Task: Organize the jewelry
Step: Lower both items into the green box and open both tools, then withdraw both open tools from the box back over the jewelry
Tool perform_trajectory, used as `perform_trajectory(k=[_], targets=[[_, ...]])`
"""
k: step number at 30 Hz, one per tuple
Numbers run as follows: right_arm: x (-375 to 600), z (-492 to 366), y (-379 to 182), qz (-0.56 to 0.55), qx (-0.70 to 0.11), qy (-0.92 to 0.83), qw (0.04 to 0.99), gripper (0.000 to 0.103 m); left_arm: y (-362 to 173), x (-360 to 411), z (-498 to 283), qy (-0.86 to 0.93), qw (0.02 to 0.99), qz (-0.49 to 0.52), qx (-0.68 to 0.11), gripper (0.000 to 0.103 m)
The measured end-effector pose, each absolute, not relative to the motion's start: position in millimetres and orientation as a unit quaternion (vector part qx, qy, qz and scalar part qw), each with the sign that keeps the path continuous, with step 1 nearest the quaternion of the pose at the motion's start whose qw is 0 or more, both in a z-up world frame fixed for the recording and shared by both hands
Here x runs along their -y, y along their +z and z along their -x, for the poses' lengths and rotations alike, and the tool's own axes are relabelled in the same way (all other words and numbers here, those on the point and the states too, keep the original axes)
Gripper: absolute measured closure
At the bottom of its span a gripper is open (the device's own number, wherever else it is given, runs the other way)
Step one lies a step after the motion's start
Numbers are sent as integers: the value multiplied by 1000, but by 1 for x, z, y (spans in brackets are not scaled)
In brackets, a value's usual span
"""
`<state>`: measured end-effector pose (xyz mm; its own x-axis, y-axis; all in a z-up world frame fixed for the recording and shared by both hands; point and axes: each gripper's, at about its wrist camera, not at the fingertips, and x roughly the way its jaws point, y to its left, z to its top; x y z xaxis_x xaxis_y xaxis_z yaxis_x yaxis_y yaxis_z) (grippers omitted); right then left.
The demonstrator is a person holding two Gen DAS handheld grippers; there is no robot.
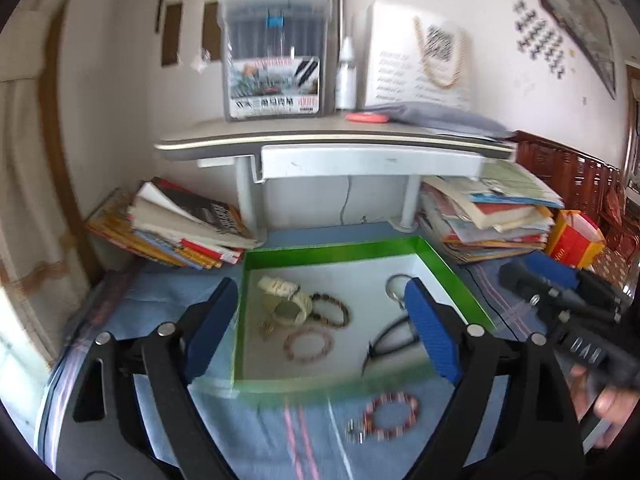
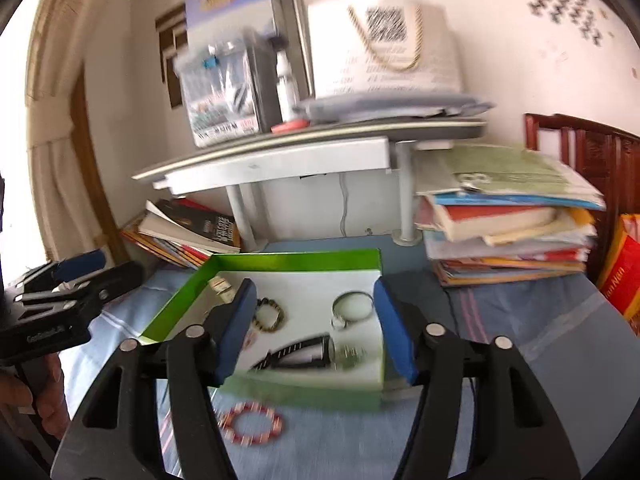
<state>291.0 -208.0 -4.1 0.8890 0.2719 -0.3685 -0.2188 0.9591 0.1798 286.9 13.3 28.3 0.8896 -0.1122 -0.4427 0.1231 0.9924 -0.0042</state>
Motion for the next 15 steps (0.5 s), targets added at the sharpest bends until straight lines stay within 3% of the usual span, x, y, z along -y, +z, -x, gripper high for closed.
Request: perform_trajectory(k=[2,15], targets=[[217,-259,-10,-78,-192,116,971,31,21,-16,-259,-61,972,-10,-226,16],[205,-141,-63,-80,-245,122,959,31,-58,-36,-128,-41,953,49,-297,15]])
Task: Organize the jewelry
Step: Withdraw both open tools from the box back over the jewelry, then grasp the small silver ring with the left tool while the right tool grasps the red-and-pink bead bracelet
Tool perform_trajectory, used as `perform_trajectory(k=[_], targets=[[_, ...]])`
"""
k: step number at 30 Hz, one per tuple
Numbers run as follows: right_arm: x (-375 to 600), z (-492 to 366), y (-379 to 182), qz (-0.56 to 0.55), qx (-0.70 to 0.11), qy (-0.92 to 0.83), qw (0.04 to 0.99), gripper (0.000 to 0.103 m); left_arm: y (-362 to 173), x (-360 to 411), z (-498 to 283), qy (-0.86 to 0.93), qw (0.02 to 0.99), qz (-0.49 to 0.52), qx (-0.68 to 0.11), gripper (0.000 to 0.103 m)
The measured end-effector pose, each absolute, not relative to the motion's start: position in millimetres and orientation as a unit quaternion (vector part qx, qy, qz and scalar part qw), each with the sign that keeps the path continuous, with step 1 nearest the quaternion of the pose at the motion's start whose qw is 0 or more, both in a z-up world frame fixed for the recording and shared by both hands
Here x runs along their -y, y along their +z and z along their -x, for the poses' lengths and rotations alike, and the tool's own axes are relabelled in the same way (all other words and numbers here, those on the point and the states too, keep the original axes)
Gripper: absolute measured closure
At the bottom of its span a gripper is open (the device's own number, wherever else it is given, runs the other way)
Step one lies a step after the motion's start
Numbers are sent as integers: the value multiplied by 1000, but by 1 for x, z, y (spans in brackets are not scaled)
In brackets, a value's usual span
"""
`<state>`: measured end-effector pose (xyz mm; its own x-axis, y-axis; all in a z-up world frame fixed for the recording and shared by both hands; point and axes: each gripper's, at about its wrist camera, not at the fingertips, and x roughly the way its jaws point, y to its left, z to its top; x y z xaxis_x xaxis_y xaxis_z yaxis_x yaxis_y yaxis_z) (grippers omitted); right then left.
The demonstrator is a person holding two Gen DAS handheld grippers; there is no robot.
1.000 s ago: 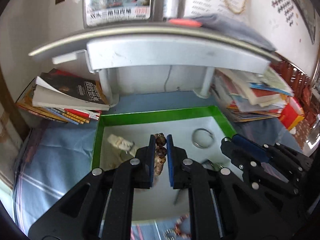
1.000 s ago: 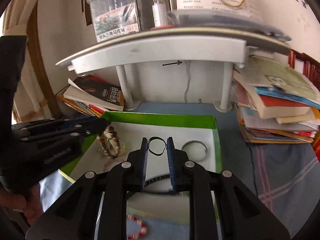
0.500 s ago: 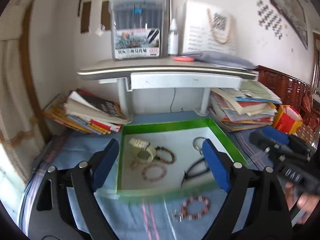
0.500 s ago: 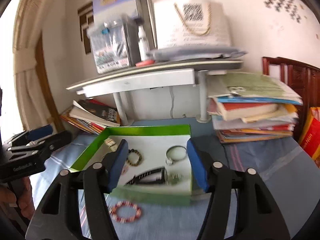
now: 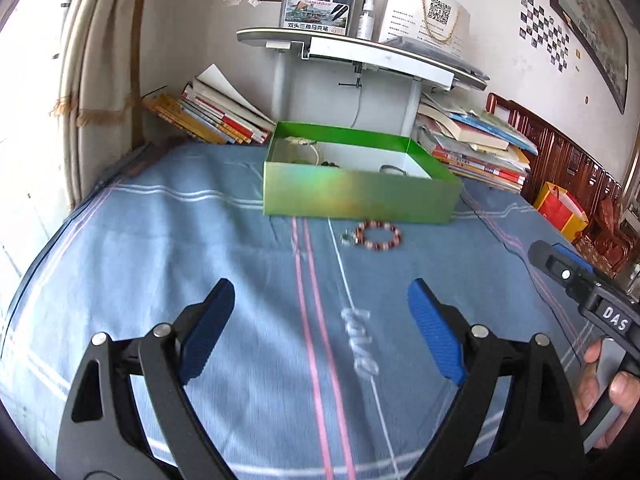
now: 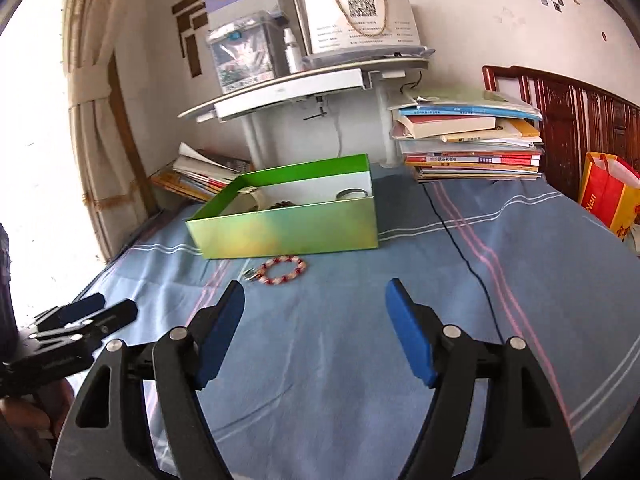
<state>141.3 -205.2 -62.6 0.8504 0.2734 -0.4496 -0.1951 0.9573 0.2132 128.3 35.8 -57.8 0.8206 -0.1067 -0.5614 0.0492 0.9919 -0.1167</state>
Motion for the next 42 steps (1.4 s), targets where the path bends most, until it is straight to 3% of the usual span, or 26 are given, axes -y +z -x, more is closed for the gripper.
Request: perform_trajectory(k=[9,24,36,42], targets=[[202,-108,-65,-76,-243,134,958,31,-61,-31,-98,-45,954,42,-294,15],[204,-118,-68,-80,-250,130,956,31,-63,-24,-118,-53,949,32,-308,15],[201,-141,-79,-77,-277,134,948,31,-85,-6,-206,-66,919,-23,-388,17],[198,-156,-83,-69,-290,136,945,31,-97,3,-255,-75,902,-32,-424,34]])
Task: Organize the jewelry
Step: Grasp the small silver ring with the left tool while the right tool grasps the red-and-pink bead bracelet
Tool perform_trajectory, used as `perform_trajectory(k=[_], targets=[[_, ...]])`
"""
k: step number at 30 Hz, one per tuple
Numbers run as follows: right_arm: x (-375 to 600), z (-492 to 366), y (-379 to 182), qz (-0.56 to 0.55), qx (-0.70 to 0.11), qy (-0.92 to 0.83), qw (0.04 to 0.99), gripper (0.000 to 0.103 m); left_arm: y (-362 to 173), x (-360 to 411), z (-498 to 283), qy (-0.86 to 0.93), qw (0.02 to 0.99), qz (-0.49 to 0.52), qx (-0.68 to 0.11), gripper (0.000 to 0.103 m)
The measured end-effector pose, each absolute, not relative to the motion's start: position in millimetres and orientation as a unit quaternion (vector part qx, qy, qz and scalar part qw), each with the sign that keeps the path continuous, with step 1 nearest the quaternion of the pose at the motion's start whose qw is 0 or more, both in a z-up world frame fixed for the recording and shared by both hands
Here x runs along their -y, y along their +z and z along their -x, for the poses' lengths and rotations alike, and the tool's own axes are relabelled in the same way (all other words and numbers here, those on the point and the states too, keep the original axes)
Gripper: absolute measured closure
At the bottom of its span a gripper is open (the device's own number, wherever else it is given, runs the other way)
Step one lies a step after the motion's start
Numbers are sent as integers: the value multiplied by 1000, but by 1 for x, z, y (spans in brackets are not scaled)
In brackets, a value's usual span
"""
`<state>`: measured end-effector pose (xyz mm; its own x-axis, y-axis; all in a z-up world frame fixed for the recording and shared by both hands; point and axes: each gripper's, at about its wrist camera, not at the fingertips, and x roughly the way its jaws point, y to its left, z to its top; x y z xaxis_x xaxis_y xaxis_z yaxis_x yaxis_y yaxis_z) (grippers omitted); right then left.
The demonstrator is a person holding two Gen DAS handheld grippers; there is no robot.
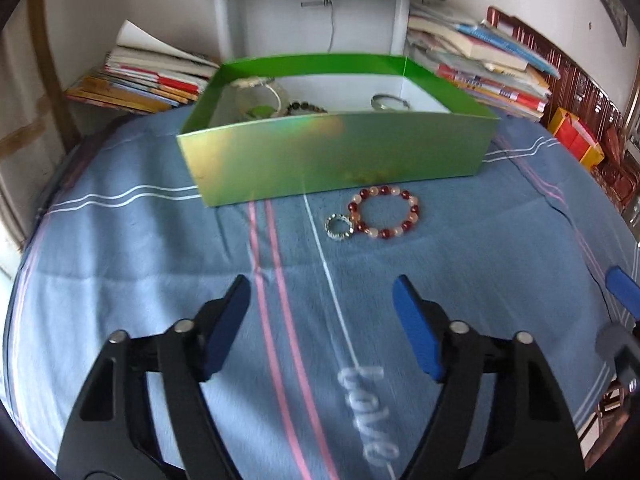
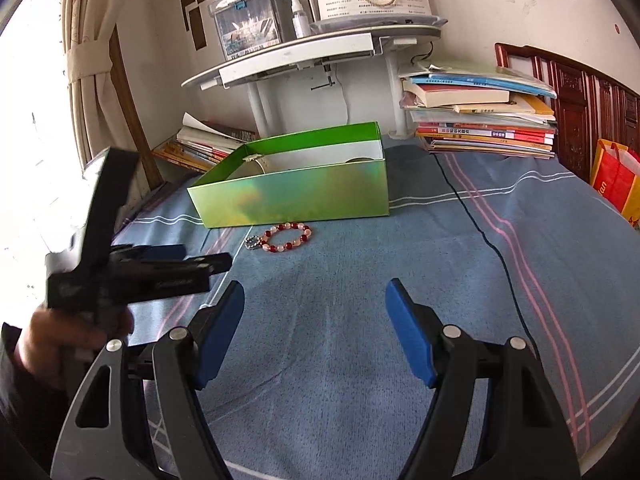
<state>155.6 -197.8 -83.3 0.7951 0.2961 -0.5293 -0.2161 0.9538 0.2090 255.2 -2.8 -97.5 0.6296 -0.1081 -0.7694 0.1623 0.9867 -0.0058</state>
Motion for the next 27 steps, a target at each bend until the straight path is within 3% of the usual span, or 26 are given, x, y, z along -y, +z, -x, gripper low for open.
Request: perform_trajectory(k=[7,18,21,23,27], targets=[[195,-177,-86,-66,-300,139,942,31,-115,8,-294,-83,886,-32,-455,44],[179,-211,-93,-46,-325,146,933,31,-120,14,-323,-90,889,-45,-447,47],[172,-228,-94,-27,-341,132,930,31,-119,12,-324,-85,893,-41,-440,64],[170,-242,-94,-24,-348,126,929,31,-118,6,-324,-77,896,-34,-435,82],[164,-270,-96,-22,-362,122,924,32,-118,-2,-322,-81,899,-15,-430,82]])
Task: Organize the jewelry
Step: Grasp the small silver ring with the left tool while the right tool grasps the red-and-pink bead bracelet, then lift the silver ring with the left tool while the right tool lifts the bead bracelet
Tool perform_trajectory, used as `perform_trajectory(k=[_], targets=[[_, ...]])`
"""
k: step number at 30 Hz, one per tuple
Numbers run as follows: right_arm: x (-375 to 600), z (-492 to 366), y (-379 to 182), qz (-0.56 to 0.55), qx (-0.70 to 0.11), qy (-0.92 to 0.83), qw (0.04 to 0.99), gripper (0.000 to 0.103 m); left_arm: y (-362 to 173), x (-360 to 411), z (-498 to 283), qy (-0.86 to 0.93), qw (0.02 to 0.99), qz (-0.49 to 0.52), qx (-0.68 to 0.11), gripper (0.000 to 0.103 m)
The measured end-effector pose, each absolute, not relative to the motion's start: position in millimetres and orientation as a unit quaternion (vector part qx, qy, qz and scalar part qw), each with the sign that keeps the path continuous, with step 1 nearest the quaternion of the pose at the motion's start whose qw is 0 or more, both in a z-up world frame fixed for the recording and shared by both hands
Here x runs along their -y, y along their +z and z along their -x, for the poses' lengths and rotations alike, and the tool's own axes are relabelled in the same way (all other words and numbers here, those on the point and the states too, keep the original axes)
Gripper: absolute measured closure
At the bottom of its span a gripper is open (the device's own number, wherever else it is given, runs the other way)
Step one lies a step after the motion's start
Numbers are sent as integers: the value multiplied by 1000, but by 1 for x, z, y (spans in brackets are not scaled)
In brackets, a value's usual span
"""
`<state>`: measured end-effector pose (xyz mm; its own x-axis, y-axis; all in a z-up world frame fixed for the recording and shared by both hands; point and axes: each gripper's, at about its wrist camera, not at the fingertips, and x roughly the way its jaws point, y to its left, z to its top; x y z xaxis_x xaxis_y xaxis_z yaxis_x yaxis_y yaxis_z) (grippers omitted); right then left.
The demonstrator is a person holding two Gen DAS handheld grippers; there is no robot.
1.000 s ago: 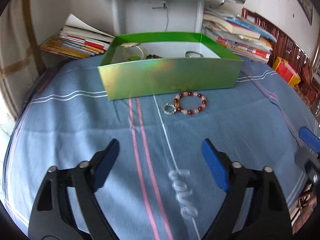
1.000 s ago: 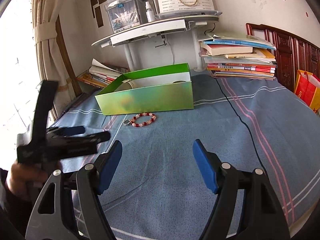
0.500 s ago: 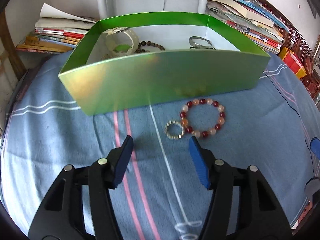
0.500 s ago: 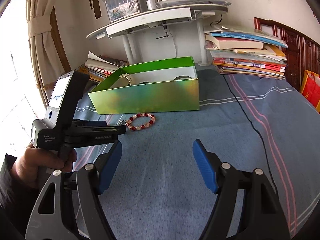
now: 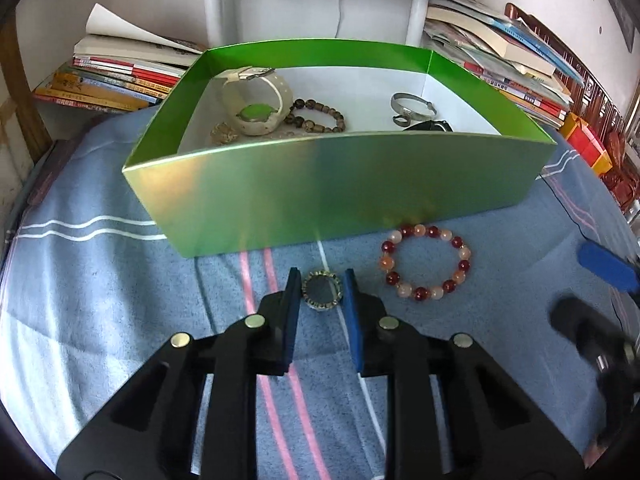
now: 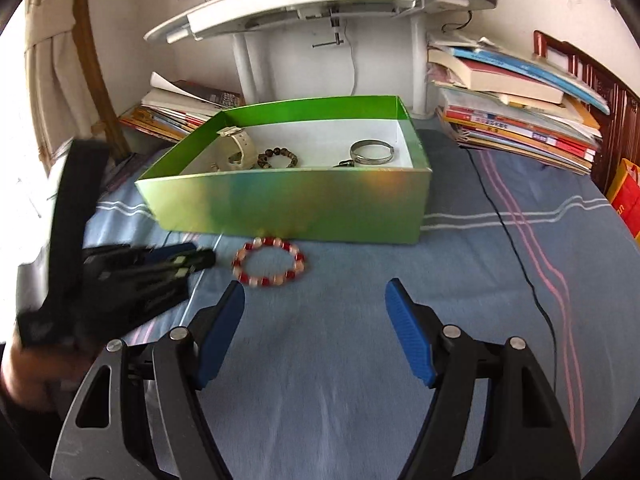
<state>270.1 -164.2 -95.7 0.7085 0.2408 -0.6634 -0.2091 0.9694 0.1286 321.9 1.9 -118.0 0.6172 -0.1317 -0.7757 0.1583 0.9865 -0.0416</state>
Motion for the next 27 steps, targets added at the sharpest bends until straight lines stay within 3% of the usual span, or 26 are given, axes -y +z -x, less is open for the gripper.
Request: perform_trajectory(k=[7,11,13,16,17,27], targets=[[141,-315,-111,27,-398,104,911,48,-98,-26,-286,-65,919,23,-387,82],[130,-333,-127,43,-432,104,895,63,-84,-36,-257,-72,926,38,-369,82],[127,-334,-128,50,-426,99,898,64,-78,-42,-245,-75,928,46,-362,82],[121,-330,-128,57,-428,114,895,91,-72,-47,-234,-74,931,49,-354,82],[119,-328,-127,62,-427,114,895,95,-71,-49,-231,-75,931,49,-353,82],[141,-261,-94,3,-375,135,917,96,-58,-48,-207,-88,934,55,-343,82]])
